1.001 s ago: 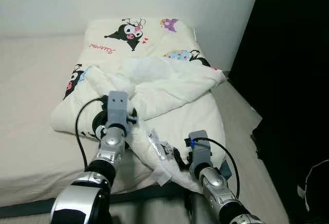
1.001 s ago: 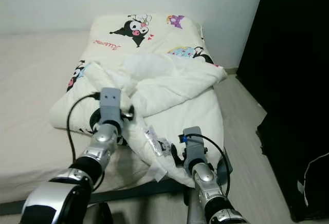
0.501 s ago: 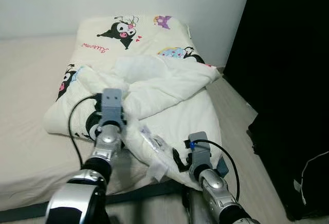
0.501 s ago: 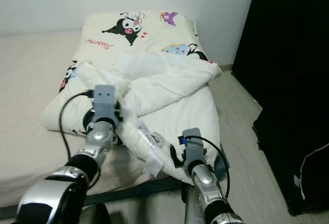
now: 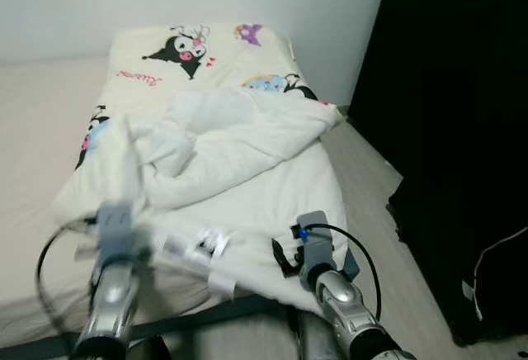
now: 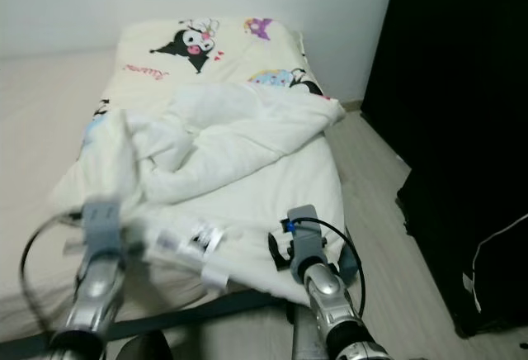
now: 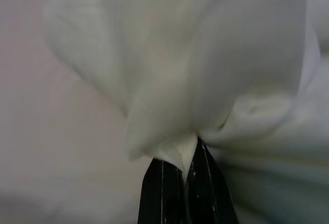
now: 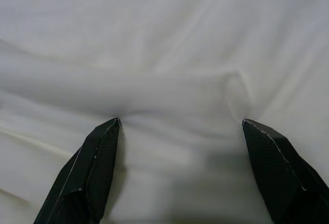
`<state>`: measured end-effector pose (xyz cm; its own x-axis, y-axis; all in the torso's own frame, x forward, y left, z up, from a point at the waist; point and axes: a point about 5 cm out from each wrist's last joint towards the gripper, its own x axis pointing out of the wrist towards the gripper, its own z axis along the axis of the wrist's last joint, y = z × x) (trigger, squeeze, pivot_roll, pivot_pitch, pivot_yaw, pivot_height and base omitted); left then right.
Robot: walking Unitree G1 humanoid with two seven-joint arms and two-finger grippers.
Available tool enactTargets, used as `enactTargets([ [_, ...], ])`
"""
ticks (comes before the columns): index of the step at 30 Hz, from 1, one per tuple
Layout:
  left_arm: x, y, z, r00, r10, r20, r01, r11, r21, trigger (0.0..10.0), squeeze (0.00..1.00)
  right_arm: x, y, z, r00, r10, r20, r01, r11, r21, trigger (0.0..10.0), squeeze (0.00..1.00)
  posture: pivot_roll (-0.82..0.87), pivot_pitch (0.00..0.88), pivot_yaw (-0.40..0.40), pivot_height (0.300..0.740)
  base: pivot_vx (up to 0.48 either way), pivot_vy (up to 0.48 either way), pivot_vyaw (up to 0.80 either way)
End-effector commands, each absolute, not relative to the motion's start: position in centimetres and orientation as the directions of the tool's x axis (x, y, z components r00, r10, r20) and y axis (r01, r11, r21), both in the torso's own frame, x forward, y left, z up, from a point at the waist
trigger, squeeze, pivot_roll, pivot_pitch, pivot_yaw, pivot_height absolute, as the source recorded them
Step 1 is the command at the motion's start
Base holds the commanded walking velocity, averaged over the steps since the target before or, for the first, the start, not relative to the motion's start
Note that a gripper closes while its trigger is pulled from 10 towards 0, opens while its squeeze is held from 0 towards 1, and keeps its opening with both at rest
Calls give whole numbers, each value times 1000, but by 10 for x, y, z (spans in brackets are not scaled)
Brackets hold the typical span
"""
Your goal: Clean up the room
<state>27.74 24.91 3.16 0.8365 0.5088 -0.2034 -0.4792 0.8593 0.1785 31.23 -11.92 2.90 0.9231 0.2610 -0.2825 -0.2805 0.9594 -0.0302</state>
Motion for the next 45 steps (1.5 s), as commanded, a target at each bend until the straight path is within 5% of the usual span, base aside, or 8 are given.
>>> enactTargets([
  [1, 251, 273, 20, 753, 595, -283, -574, 803, 161, 0, 0, 304, -120, 17, 905, 255, -341, -275, 961, -11, 10000, 0, -148, 190, 15, 511, 0, 0, 0],
  [14, 153, 255, -35, 553, 425, -716, -541, 838, 79, 0, 0, 302, -119, 12, 882, 276, -381, -301, 954, -6, 10000, 0, -122, 181, 15, 511, 0, 0, 0],
  [15, 152, 248, -37, 559, 361, -746, -492, 869, 51, 10000, 0, 302, -119, 12, 881, 277, -383, -302, 953, -5, 10000, 0, -121, 180, 16, 511, 0, 0, 0],
  [24, 140, 225, -42, 497, 133, -857, -312, 949, -33, 10000, 0, 301, -119, 11, 877, 278, -392, -302, 953, 0, 10000, 0, -125, 173, 24, 511, 0, 0, 0],
  [27, 118, 213, -45, 418, -44, -908, -61, 995, -77, 10000, 0, 301, -119, 10, 873, 281, -399, -305, 952, 4, 10000, 0, -124, 174, 27, 511, 0, 0, 0],
  [40, 95, 210, -35, 293, -160, -942, 41, 987, -155, 10000, 0, 301, -119, 9, 866, 285, -411, -305, 952, 17, 10000, 0, -117, 186, 23, 511, 0, 0, 0],
  [41, 100, 212, -35, 313, -151, -938, 63, 988, -138, 10000, 1000, 301, -119, 9, 865, 285, -412, -305, 952, 18, 10000, 0, -120, 186, 24, 511, 0, 0, 0],
  [45, 112, 215, -33, 340, -147, -929, 87, 988, -125, 10000, 1000, 302, -119, 9, 864, 284, -415, -303, 953, 22, 10000, 0, -122, 185, 24, 511, 0, 0, 0],
])
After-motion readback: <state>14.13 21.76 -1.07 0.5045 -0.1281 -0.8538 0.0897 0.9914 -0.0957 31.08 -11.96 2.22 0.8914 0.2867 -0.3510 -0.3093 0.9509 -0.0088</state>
